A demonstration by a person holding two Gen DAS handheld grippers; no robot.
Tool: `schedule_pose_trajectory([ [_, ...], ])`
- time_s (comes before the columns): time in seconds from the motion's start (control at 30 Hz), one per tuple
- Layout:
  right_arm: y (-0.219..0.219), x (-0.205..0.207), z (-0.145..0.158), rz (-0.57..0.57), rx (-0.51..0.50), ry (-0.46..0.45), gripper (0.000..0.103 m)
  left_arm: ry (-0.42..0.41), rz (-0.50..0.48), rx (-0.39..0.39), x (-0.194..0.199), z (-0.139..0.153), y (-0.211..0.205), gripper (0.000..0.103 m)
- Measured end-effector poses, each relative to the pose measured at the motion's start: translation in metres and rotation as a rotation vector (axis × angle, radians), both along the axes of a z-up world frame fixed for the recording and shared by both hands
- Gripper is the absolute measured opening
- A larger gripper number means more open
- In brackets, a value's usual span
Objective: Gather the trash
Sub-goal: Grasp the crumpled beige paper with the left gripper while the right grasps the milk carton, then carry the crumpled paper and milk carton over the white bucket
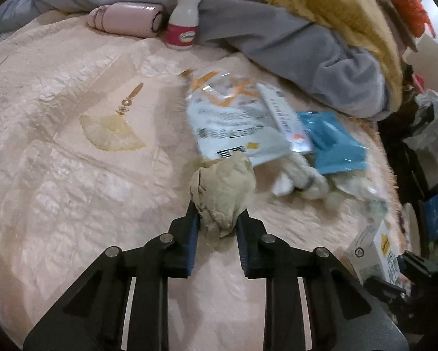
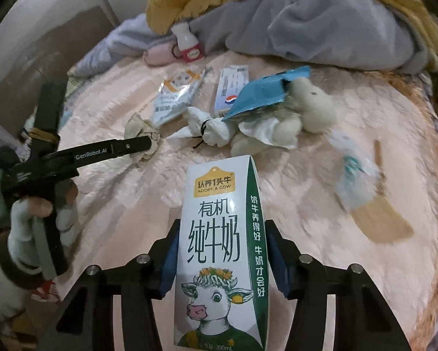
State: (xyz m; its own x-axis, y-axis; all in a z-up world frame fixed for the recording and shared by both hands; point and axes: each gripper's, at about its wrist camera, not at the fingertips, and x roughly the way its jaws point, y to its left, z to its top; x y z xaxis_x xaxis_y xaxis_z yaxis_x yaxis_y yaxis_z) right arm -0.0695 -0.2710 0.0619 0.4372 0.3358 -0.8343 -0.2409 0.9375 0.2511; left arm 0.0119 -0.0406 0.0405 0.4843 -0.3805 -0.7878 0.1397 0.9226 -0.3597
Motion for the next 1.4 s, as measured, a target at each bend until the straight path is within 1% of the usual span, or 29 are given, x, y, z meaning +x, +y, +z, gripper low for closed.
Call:
schedule_pose_trajectory([
  [0.1, -0.016, -0.026, 0.012, -0.018, 0.016, -0.035, 0.052, -0.024, -0.036, -0.010, -0.024, 0.016, -0.007, 0.020],
  [0.2, -0.032, -0.048, 0.021, -0.047, 0.041, -0.056, 0.052, -0.052, -0.088, -0.004, -0.050, 0.031, -0.024, 0.020],
  [0.43, -0.083, -0.089, 0.046, -0.159, 0.071, -0.115, 0.052, -0.089, -0.210, -0.043, -0.093, 0.060, -0.067, 0.020],
  [0.57, -0.110, -0.107, 0.062, -0.222, 0.064, -0.161, 0.052, -0.115, -0.270, -0.030, -0.106, 0.074, -0.097, 0.020],
  [0.73, -0.140, -0.123, 0.073, -0.287, 0.047, -0.197, 0.052, -0.147, -0.346, -0.007, -0.119, 0.086, -0.140, 0.020],
  [1.03, -0.193, -0.149, 0.081, -0.392, -0.001, -0.225, 0.052, -0.198, -0.469, 0.038, -0.132, 0.096, -0.221, 0.020],
  [1.3, -0.234, -0.162, 0.082, -0.474, -0.016, -0.240, 0.052, -0.233, -0.546, 0.072, -0.137, 0.102, -0.275, 0.020],
  [1.4, -0.249, -0.167, 0.081, -0.504, -0.019, -0.244, 0.052, -0.234, -0.578, 0.068, -0.138, 0.102, -0.295, 0.020],
])
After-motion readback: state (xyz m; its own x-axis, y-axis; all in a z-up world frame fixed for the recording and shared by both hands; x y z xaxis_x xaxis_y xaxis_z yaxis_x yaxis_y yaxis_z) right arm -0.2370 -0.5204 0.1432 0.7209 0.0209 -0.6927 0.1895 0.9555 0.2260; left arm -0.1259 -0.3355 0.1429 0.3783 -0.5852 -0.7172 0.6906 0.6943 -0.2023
